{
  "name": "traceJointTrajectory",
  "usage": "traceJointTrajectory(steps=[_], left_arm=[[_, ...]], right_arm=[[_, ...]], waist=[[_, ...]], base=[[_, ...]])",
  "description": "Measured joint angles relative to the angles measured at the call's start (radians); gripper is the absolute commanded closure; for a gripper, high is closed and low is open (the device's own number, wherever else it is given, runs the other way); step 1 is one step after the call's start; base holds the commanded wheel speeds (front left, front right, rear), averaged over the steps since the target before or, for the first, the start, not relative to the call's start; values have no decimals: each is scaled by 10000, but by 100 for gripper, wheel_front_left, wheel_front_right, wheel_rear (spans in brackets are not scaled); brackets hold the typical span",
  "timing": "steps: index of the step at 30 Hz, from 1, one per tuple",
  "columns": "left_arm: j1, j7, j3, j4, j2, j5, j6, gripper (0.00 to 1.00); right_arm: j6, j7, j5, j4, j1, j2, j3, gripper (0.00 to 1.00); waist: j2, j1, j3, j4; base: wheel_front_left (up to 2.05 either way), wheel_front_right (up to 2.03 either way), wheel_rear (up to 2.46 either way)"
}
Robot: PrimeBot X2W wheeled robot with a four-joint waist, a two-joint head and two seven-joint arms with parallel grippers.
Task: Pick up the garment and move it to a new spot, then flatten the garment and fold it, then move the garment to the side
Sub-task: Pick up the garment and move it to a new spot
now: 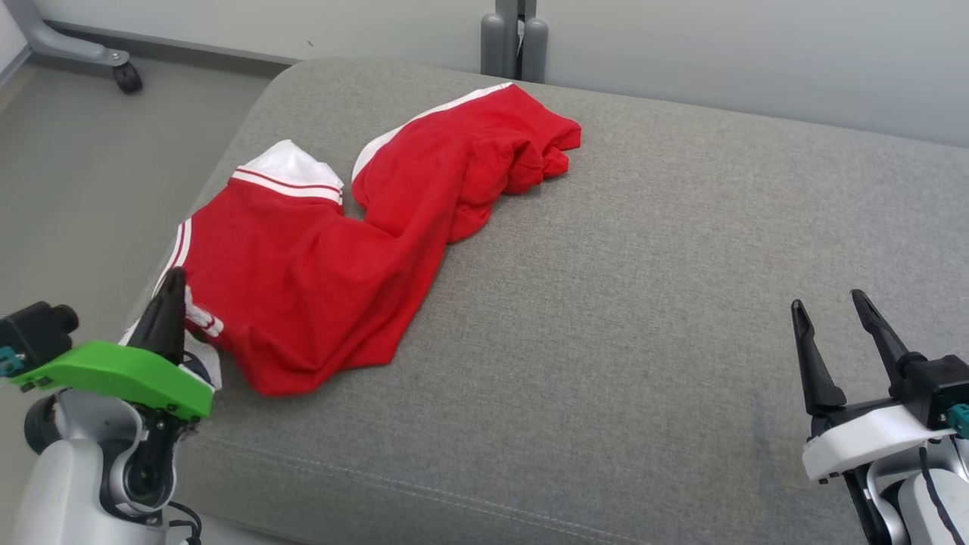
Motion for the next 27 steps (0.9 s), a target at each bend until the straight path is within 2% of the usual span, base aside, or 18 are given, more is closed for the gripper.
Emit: traceJointTrajectory(steps=[2, 3, 5, 6, 7, 19, 27], left_arm=[[17, 182, -219, -132, -75, 2, -2, 100], [55, 251, -284, -188, -79, 4, -2, 92], [170, 301, -347, -303, -73, 17, -2, 53], [232, 384, -397, -355, -81, 17, -2, 4], [286, 499, -477, -399, -88, 17, -2, 0], [1183, 1112, -1087, -1110, 105, 715, 270, 0], [1238, 224, -1047, -1981, -46, 1407, 552, 0]], right_arm=[[0, 0, -21, 0, -2, 10, 29, 0], [0, 0, -42, 0, -3, 12, 36, 0], [0, 0, -58, 0, -6, 12, 19, 0], [0, 0, -59, 0, -7, 12, 6, 0], [0, 0, -59, 2, -7, 12, -19, 0], [-8, 0, -58, -17, -9, 23, -313, 0], [-13, 0, -61, -50, 5, 75, -449, 0]], waist=[[0, 0, 37, -104], [0, 0, 55, -162], [0, 0, 90, -292], [0, 0, 109, -360], [0, 0, 128, -431], [0, 0, 368, -1097], [0, 0, 289, -976]], base=[[0, 0, 0], [0, 0, 0], [0, 0, 0], [0, 0, 0], [0, 0, 0], [0, 0, 0], [0, 0, 0]])
